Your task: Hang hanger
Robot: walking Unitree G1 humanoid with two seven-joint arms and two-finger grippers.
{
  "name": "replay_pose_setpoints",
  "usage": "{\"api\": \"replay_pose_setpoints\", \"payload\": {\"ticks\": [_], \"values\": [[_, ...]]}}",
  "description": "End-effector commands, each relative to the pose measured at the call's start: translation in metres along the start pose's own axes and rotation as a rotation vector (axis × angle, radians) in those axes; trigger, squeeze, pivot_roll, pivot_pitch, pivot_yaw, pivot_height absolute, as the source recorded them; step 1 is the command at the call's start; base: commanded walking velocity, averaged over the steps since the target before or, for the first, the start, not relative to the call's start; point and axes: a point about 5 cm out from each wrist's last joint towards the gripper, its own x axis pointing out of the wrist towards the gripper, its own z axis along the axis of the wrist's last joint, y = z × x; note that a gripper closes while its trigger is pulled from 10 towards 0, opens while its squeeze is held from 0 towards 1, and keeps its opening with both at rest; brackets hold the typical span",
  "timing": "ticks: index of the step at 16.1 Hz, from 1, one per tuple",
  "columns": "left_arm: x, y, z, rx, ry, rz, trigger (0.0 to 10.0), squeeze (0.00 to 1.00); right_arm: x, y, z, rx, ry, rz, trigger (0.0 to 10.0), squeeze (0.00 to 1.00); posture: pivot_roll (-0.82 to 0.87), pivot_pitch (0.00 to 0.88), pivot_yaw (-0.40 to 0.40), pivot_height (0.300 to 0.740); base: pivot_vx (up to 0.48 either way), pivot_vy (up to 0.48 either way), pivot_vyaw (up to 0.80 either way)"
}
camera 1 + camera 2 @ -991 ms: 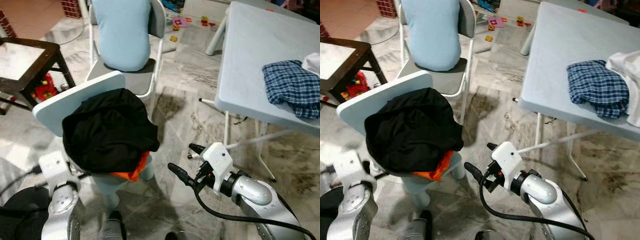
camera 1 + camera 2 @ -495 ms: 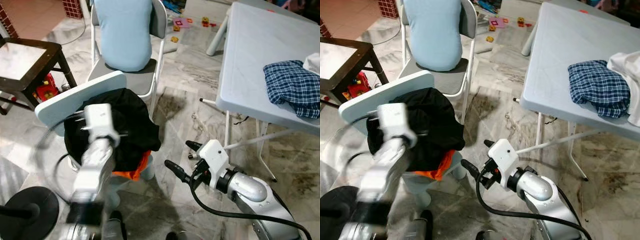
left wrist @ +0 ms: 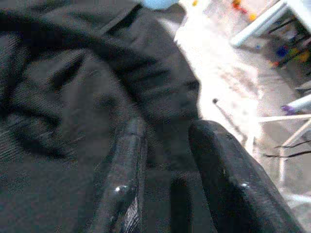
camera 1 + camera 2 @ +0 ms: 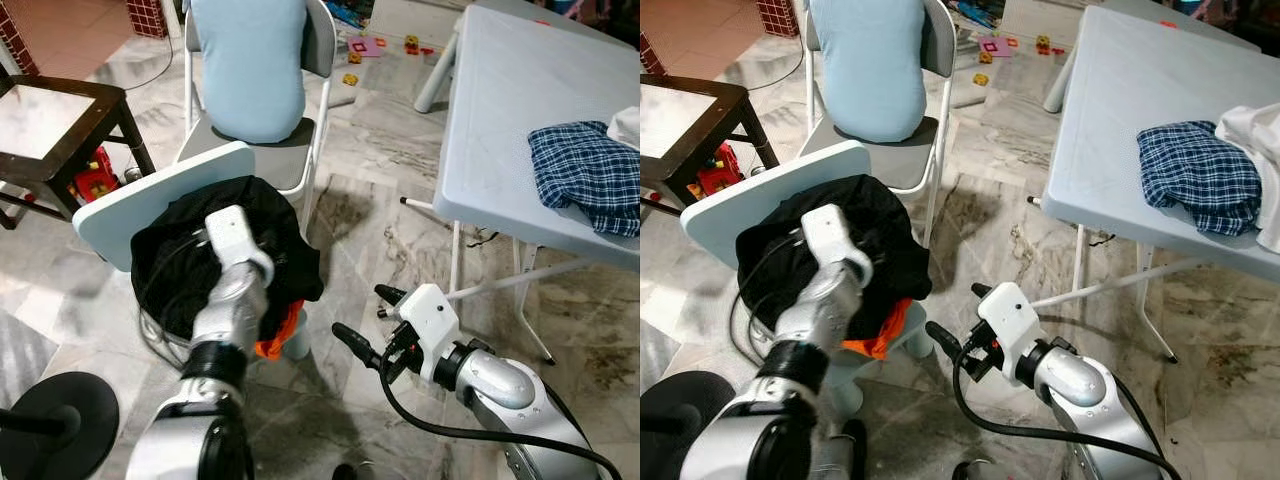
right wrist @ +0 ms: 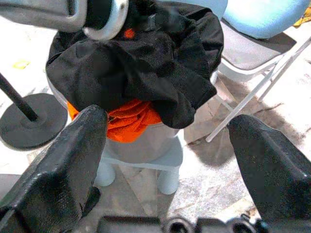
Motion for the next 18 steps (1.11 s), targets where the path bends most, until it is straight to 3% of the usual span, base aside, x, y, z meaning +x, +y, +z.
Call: {"api": "replay_pose_setpoints", "payload": {"ticks": [1, 5, 8, 11, 12, 14, 15, 18], "values": [[-0.001, -0.013, -0.002, 0.014, 0.002, -0.018, 10.0, 1.0, -0.004, 0.0, 0.0, -0.013, 0.002, 0.001, 10.0, 0.0, -0.1, 0.198, -0.113, 0.74, 0.0, 0.0, 0.0], [-0.008, -0.03, -0.02, -0.043, 0.072, 0.034, 10.0, 1.0, 0.0, 0.004, 0.0, -0.018, -0.001, 0.019, 10.0, 0.0, -0.09, 0.202, -0.115, 0.74, 0.0, 0.0, 0.0], [-0.016, -0.051, -0.021, 0.013, 0.099, 0.047, 10.0, 1.0, 0.0, 0.004, -0.001, -0.021, 0.002, 0.023, 10.0, 0.0, -0.09, 0.203, -0.11, 0.74, 0.0, 0.0, 0.0], [-0.026, -0.061, -0.032, 0.008, 0.145, 0.015, 10.0, 1.0, 0.001, 0.006, -0.002, -0.015, 0.002, 0.024, 10.0, 0.0, -0.08, 0.206, -0.099, 0.74, 0.0, 0.0, 0.0], [-0.029, -0.059, -0.04, 0.028, 0.167, 0.021, 10.0, 0.87, 0.002, 0.006, -0.002, -0.013, 0.003, 0.026, 10.0, 0.0, -0.08, 0.206, -0.097, 0.74, 0.0, 0.0, 0.0], [-0.03, -0.042, -0.051, 0.049, 0.218, 0.046, 10.0, 0.0, 0.003, 0.006, -0.004, -0.014, 0.007, 0.026, 10.0, 0.0, -0.08, 0.207, -0.094, 0.74, 0.0, 0.0, 0.0], [-0.029, -0.036, -0.052, 0.071, 0.216, 0.053, 10.0, 0.0, 0.003, 0.006, -0.004, -0.016, 0.011, 0.025, 10.0, 0.0, -0.08, 0.206, -0.094, 0.74, 0.0, 0.0, 0.0], [-0.031, 0.019, -0.065, 0.088, 0.256, 0.123, 10.0, 0.0, 0.003, 0.004, -0.008, -0.023, 0.026, 0.022, 10.0, 0.0, -0.07, 0.205, -0.094, 0.74, 0.0, 0.0, 0.0]]}}
